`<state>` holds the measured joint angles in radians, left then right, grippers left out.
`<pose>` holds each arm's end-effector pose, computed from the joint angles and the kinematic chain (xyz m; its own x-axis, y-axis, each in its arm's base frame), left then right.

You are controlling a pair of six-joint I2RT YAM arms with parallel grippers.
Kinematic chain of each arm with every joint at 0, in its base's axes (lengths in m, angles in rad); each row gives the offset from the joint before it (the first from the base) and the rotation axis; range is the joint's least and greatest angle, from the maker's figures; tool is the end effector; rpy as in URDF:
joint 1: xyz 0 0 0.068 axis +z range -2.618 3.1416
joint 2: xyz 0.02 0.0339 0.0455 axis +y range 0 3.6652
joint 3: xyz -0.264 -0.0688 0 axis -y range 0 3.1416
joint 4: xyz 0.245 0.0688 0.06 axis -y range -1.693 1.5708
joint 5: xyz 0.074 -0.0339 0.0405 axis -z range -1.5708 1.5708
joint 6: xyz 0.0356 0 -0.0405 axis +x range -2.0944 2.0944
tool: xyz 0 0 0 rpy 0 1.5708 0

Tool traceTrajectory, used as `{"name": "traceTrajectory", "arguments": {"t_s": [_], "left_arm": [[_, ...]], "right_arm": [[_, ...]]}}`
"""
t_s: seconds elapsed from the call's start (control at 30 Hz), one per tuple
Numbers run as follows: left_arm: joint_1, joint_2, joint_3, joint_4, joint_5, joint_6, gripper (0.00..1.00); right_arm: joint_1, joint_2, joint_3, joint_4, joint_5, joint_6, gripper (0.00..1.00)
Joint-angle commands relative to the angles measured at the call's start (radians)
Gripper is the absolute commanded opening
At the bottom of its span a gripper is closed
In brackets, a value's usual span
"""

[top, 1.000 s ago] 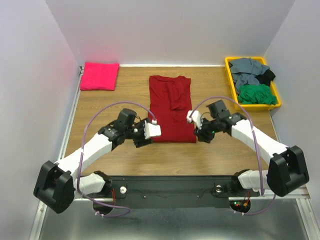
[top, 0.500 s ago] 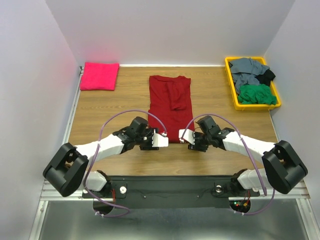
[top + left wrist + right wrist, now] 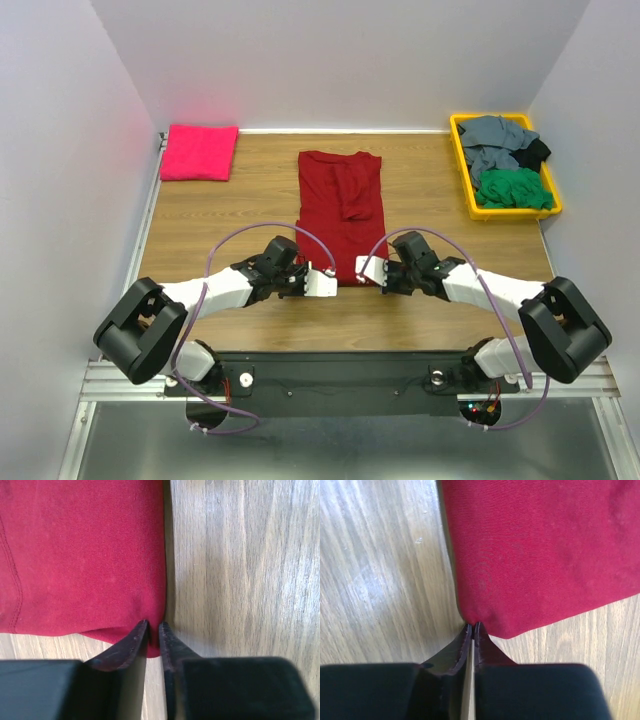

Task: Fold and stack the t-shirts
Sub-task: Fold the tshirt

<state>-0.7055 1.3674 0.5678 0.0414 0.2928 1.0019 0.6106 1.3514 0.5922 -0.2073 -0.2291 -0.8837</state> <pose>0.1905 -0.1757 0.1639 0.3755 0.7398 -0.5583 0.8614 -0.0562 0.5048 0.1947 0.1461 0.1566 0.0858 -0.8589 -0.5049 -0.9425 0.0944 -0.3207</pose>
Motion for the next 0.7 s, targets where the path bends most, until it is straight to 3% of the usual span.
{"name": "traceTrajectory", "arguments": {"t_s": [0.0,0.2,0.67], "left_arm": [[-0.005,0.004,0.013,-0.006,0.006,0.001,0.19],[-0.005,-0.062,0.047,-0.090,0.054,-0.009,0.00],[-0.009,-0.246,0.132,-0.353,0.198,0.003,0.00]], "right_arm": [[0.008,0.025,0.012,0.000,0.031,0.008,0.01],[0.008,-0.064,0.041,-0.093,0.017,0.080,0.00],[0.008,-0.299,0.181,-0.424,-0.144,0.147,0.01]]}}
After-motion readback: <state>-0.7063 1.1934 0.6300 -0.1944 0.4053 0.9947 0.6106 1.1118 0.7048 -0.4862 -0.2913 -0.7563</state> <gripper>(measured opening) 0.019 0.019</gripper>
